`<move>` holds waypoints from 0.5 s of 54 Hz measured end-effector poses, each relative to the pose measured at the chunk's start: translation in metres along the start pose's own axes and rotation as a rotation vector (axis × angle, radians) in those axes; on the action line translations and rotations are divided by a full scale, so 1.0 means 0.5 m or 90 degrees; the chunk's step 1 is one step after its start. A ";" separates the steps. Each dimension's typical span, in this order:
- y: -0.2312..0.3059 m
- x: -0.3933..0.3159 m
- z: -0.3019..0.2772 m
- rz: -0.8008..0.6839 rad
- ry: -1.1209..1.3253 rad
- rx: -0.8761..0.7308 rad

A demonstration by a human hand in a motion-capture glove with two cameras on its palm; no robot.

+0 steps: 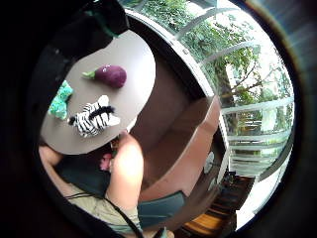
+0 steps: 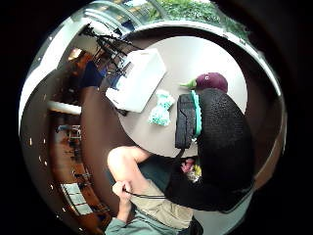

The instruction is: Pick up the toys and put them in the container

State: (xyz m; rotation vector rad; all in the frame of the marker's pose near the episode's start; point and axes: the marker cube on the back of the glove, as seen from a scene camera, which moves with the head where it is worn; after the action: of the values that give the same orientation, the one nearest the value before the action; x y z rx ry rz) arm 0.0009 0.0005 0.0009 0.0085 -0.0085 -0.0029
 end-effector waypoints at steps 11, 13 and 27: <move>0.000 0.012 -0.002 -0.028 -0.030 0.011; 0.003 0.019 -0.005 -0.035 -0.035 0.010; -0.034 0.039 0.013 -0.093 -0.116 -0.065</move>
State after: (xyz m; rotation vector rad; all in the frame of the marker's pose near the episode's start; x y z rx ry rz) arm 0.0201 -0.0164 0.0075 -0.0928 -0.1904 -0.1498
